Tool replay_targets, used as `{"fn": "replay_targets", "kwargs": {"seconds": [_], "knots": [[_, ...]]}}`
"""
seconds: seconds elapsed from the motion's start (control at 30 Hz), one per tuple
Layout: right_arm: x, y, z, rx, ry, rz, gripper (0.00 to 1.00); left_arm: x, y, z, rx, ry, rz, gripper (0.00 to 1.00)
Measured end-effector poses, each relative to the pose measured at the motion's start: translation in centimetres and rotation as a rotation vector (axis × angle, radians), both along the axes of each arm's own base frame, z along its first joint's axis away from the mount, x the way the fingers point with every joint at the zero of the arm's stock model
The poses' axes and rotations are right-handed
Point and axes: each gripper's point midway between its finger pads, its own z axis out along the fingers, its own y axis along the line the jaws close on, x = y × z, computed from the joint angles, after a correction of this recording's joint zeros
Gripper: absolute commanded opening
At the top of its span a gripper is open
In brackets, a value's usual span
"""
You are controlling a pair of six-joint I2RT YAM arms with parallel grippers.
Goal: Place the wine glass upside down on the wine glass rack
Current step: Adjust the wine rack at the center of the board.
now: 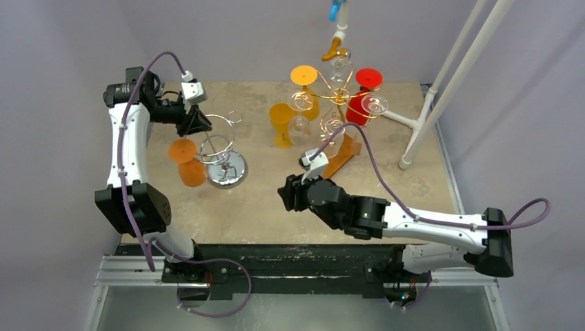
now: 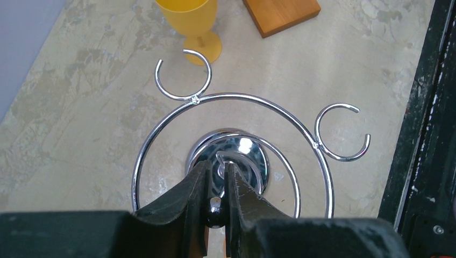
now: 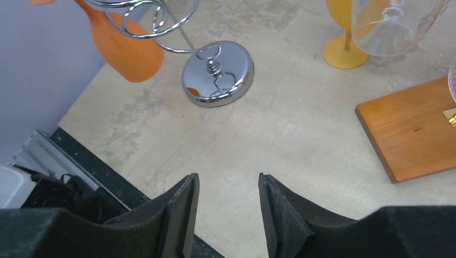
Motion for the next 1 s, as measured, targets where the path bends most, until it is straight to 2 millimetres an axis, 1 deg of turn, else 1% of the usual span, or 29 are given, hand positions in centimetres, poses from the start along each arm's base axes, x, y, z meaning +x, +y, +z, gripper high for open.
{"fn": "replay_targets", "kwargs": {"seconds": [0.03, 0.07, 0.1, 0.17, 0.2, 0.23, 0.4, 0.47, 0.57, 0.67, 0.77, 0.83, 1.0], "knots": [[0.5, 0.2, -0.2, -0.013, 0.002, -0.005, 0.55, -0.1, 0.0, 0.0, 0.004, -0.008, -0.011, 0.00], [1.2, 0.4, -0.3, -0.028, 0.003, -0.014, 0.57, -0.3, -0.1, 0.0, 0.008, -0.020, -0.024, 0.04], [2.0, 0.6, -0.2, -0.044, 0.001, -0.022, 0.59, -0.5, -0.1, 0.0, 0.010, -0.032, -0.034, 0.12], [3.2, 1.2, 0.2, -0.061, -0.006, -0.031, 0.63, -0.9, -0.3, 0.1, 0.010, -0.052, -0.041, 0.34], [3.9, 1.5, 0.7, -0.070, -0.013, -0.037, 0.65, -1.1, -0.4, 0.2, 0.011, -0.067, -0.039, 0.47], [4.6, 1.9, 1.2, -0.076, -0.022, -0.042, 0.67, -1.2, -0.4, 0.3, 0.017, -0.092, -0.035, 0.56], [7.9, 3.4, 4.0, -0.098, -0.083, -0.066, 0.70, -1.7, -0.4, 2.0, 0.019, -0.229, 0.045, 0.66], [9.4, 3.9, 4.7, -0.119, -0.108, -0.076, 0.70, -1.8, -0.5, 2.9, 0.011, -0.281, 0.079, 0.75], [11.5, 4.5, 5.1, -0.160, -0.133, -0.088, 0.69, -1.6, -0.5, 4.8, -0.013, -0.346, 0.122, 0.88], [13.2, 4.9, 4.5, -0.210, -0.143, -0.094, 0.67, -0.9, -0.4, 6.0, -0.030, -0.376, 0.157, 0.94], [14.7, 5.1, 3.5, -0.264, -0.142, -0.098, 0.63, -0.1, 0.1, 6.3, -0.040, -0.363, 0.213, 0.96], [15.5, 5.4, 2.8, -0.295, -0.142, -0.098, 0.63, 0.3, 0.5, 6.5, -0.047, -0.355, 0.252, 0.97], [17.4, 6.4, 1.3, -0.360, -0.143, -0.101, 0.69, 1.1, 1.5, 7.5, -0.060, -0.353, 0.358, 0.98]]}}
